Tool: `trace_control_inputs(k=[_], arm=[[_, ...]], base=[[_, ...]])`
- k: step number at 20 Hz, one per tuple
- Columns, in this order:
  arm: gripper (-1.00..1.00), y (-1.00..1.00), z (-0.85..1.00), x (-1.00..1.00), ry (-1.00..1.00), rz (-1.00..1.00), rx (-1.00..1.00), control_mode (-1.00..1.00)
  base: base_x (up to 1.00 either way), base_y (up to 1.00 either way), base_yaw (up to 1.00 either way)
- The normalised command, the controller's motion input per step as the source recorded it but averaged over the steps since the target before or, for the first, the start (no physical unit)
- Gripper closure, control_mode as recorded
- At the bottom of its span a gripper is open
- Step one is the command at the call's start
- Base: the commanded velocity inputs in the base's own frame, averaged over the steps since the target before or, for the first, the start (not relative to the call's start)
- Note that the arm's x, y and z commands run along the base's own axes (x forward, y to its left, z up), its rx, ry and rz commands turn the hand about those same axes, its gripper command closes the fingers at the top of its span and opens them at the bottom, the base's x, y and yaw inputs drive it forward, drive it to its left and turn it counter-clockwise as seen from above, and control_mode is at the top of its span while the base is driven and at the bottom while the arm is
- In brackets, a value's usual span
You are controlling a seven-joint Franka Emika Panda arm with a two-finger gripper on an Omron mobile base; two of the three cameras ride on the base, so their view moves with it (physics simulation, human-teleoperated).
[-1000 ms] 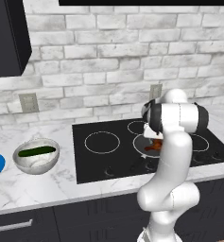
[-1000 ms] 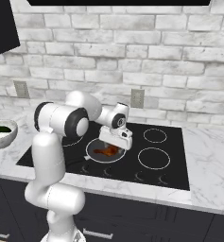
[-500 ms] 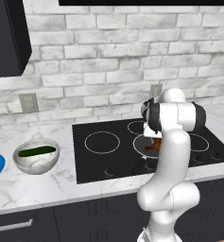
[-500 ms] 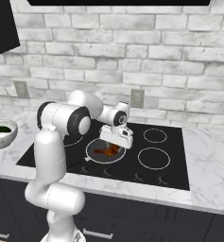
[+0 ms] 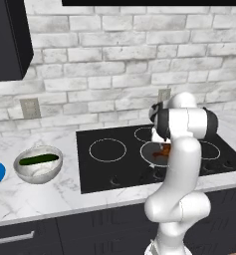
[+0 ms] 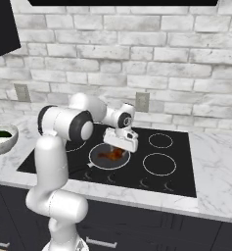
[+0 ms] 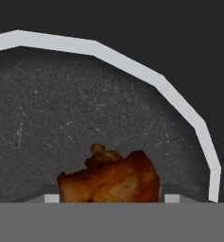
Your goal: Place the chicken drumstick on the plate and place the cucumber on the same plate.
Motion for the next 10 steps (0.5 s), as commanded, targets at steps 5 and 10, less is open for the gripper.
trace_control_inputs(k=[5,10], arm=[[1.00,0.00,0.68,-0.44,-0.08,0.00,-0.07,-1.00],[1.00,0.09,0.83,-0.53,-0.08,0.00,-0.06,-1.00]], base=[[0.00,0.00,0.00],[0.00,0.00,0.00]])
